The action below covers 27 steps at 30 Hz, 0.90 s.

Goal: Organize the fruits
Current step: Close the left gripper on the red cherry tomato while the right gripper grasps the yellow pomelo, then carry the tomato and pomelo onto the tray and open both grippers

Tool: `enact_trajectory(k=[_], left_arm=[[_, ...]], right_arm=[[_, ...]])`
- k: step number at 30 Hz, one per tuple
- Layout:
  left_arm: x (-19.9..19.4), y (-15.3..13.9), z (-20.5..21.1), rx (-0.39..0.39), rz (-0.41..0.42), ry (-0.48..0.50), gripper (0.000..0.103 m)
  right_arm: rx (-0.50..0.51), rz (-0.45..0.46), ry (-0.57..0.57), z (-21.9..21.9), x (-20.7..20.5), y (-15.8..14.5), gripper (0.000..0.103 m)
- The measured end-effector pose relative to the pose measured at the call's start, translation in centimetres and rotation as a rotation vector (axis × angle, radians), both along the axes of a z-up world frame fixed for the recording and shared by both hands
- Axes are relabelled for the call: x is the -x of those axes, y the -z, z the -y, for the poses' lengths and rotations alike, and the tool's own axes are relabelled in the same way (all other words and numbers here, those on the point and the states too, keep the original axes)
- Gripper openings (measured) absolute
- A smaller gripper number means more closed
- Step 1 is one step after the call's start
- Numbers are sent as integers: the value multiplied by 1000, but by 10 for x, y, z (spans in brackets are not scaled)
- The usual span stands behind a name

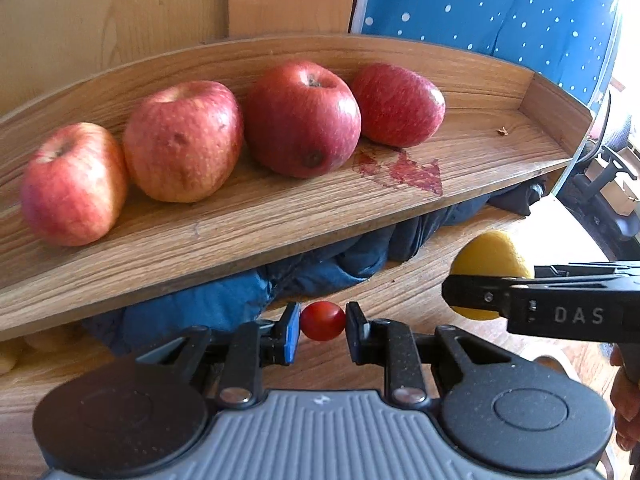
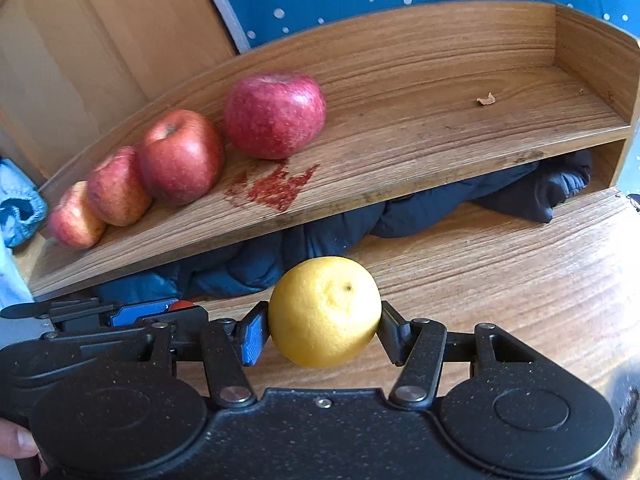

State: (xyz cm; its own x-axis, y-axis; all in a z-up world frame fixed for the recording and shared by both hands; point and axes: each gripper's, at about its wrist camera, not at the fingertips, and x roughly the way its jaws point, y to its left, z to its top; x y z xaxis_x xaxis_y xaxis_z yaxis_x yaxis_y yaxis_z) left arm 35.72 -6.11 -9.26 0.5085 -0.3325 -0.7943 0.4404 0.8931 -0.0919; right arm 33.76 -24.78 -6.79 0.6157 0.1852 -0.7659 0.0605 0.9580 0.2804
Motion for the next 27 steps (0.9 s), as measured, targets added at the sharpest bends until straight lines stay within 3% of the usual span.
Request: enact_trajectory(k=[6, 12, 27], left_arm=[[26, -17, -8, -7, 38, -30, 26], [58, -30, -28, 5, 41, -125, 26], [118, -26, -77, 34, -21, -309, 26]], right_arm=[[-9, 34, -33, -3, 19, -14, 58], [-13, 81, -113, -1, 41, -32, 58], [-18, 66, -329, -35, 77, -36, 58]])
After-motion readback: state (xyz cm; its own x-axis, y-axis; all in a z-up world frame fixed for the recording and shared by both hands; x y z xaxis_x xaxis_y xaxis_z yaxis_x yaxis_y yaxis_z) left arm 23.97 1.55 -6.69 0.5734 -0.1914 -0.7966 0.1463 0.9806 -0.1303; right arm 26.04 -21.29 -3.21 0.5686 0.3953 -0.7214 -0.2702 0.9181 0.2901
